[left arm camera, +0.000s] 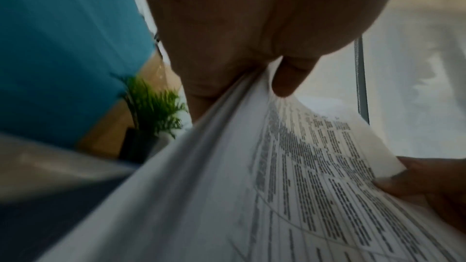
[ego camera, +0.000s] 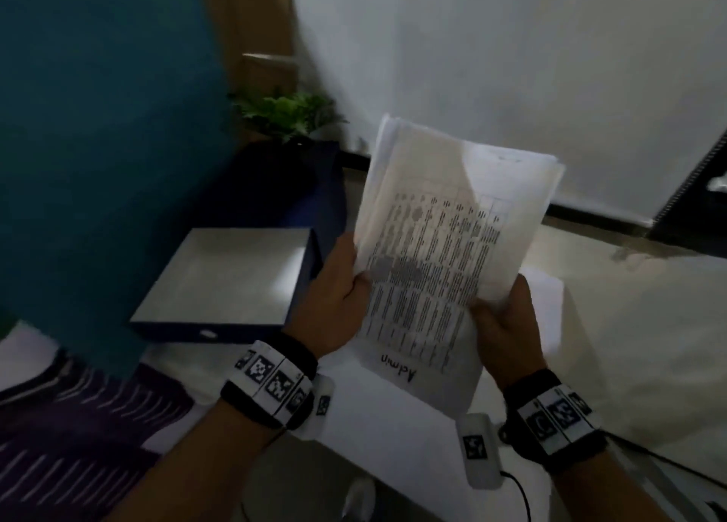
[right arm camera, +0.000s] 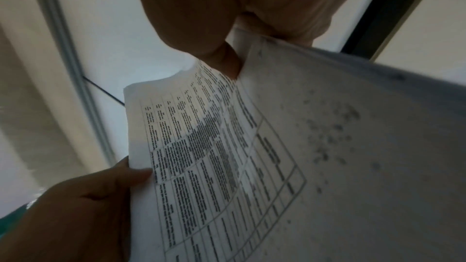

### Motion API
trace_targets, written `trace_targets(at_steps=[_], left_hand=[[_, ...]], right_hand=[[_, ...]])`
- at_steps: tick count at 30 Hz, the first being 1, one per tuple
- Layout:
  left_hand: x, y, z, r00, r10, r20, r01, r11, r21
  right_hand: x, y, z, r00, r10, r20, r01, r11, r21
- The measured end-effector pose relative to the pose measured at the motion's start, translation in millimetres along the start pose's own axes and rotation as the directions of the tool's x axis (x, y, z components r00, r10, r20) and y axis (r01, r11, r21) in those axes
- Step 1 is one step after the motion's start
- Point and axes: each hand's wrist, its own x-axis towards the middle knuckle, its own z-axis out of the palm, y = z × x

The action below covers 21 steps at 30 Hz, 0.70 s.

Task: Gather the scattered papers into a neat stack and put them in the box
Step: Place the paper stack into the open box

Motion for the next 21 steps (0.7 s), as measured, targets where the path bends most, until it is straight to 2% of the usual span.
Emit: trace_targets(at_steps=[3, 6, 9, 11, 13, 15, 16, 21], left_hand=[[-24, 11, -50, 0.994, -0.069, 0.090, 0.053, 0.984, 0.171], [-40, 12, -99, 0.995, -0.099, -0.015, 0.100, 0.975, 0.199], [-54, 4, -138, 0.954, -0.273, -0.123, 0.288, 0.949, 0.126], [-69, -10, -161, 0.905, -0.392, -0.168, 0.404, 0.914, 0.045], [-84, -30, -182, 0.844, -0.511, -0.164, 0.509, 0.859, -0.058], [-94, -48, -200, 0.795, -0.591, -0.140, 0.577, 0.807, -0.129], [-97, -53, -206, 0.772, -0.621, -0.136, 0.603, 0.783, -0.151], [-104, -71, -231, 0.691, -0.722, -0.035, 0.702, 0.682, -0.203]], right_hand=[[2, -24, 33, 0.992, -0.013, 0.127, 0.005, 0.998, 0.064], [-3, -47, 69, 0.966, -0.007, 0.259, -0.022, 0.994, 0.110], [-8, -62, 102, 0.924, 0.043, 0.379, -0.121, 0.975, 0.185], [-12, -68, 119, 0.867, 0.129, 0.481, -0.243, 0.952, 0.183], [-20, -67, 133, 0.778, 0.209, 0.593, -0.355, 0.925, 0.139], [-30, -64, 145, 0.703, 0.245, 0.667, -0.401, 0.912, 0.087], [-35, -63, 151, 0.685, 0.253, 0.684, -0.401, 0.914, 0.063], [-45, -73, 174, 0.729, 0.292, 0.619, -0.453, 0.884, 0.117]])
